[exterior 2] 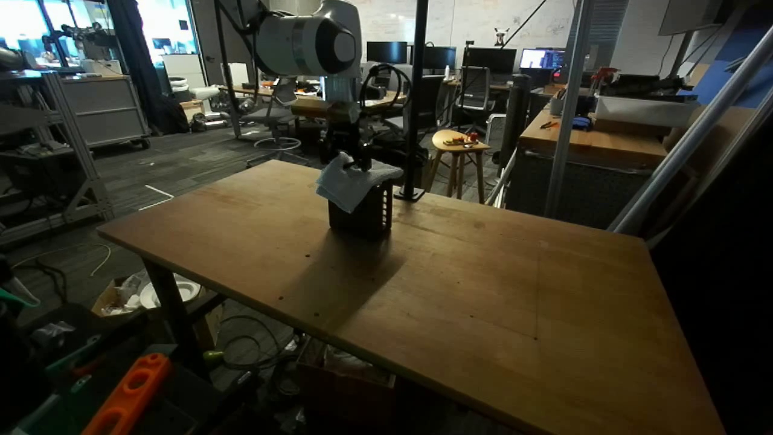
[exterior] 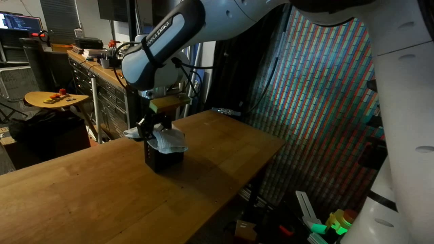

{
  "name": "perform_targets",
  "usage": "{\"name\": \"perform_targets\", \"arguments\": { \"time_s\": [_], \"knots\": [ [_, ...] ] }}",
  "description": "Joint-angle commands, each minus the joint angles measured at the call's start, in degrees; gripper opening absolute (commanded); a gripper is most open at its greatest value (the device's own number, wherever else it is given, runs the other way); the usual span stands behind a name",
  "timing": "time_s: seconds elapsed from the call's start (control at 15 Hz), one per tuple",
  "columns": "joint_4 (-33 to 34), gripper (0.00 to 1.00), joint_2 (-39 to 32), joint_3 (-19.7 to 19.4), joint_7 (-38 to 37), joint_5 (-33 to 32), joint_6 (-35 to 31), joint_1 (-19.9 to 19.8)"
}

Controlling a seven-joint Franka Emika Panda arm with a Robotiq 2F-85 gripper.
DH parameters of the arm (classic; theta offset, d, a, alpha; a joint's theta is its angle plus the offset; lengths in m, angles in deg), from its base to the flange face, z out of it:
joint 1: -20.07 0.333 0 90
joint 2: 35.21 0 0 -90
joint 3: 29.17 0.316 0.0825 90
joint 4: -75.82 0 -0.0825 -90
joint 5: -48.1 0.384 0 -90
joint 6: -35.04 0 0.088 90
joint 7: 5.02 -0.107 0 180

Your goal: Put the towel in the box

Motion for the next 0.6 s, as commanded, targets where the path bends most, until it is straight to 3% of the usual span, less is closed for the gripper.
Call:
{"name": "perform_targets", "arguments": {
  "time_s": [0.0,0.53],
  "knots": [
    [-1.2,0.0,-0.9,1.7,3.2,3.5,-2.7,-1.3],
    [-4.9,0.0,-0.4,4.0,7.3,10.7,-7.0,-3.3]
  ]
}}
